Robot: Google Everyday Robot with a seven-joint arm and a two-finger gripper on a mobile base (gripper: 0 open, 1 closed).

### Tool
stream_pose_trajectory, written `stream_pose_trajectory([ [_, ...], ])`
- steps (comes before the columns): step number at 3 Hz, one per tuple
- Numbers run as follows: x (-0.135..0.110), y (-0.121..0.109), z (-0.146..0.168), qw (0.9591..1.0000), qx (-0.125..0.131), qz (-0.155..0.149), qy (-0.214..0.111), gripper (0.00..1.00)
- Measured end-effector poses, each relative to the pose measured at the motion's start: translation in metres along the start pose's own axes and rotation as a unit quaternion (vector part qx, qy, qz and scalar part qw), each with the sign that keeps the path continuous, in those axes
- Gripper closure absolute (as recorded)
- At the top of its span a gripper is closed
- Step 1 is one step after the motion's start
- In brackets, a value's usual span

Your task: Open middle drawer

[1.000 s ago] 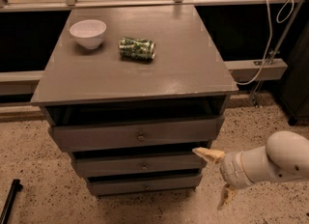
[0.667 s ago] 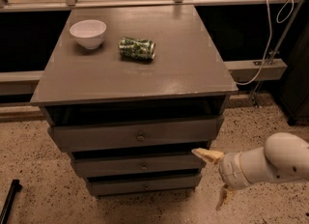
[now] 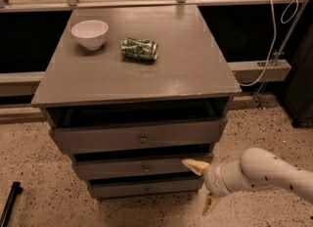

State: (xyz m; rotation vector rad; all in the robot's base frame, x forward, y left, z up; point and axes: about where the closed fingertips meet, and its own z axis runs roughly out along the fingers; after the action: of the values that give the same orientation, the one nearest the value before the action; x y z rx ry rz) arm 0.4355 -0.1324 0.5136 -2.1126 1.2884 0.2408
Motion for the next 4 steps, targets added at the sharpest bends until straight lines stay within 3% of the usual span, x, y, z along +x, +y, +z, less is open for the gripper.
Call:
stream_pose_trajectory([
  [2,0.030,-0.016,0.051,0.9992,0.026,-0.003,0.031,0.00],
  [4,0.055,-0.062,0.081,0.9981,0.049,0.000,0.036,0.00],
])
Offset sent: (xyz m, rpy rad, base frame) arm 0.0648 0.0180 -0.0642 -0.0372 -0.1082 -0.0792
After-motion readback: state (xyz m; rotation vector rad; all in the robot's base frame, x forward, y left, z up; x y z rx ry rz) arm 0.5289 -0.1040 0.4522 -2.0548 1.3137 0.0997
